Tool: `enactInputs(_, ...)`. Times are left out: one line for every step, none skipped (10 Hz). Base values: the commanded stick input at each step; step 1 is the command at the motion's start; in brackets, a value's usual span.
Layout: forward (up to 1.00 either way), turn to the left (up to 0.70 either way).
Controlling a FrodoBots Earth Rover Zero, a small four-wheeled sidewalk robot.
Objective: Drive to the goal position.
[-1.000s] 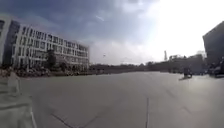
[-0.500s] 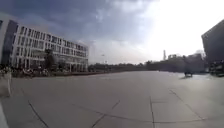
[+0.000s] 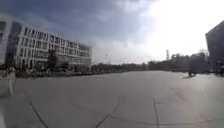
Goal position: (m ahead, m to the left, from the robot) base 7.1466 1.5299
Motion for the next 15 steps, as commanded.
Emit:
enactInputs(0.0, 0.7)
enactInputs(0.0, 0.7)
enactInputs(0.0, 0.7)
enactInputs(0.0, 0.7)
enactInputs(0.0, 0.7)
enactInputs(0.0, 0.7)
enactInputs(0.0, 0.7)
enactInputs(0.0, 0.7)
enactInputs(0.0, 0.7)
enactInputs(0.0, 0.7)
enactInputs(0.0, 0.7)
enactInputs(0.0, 0.7)
enactInputs(0.0, 0.7)
enactInputs(0.0, 0.7)
enactInputs(0.0, 0.7)
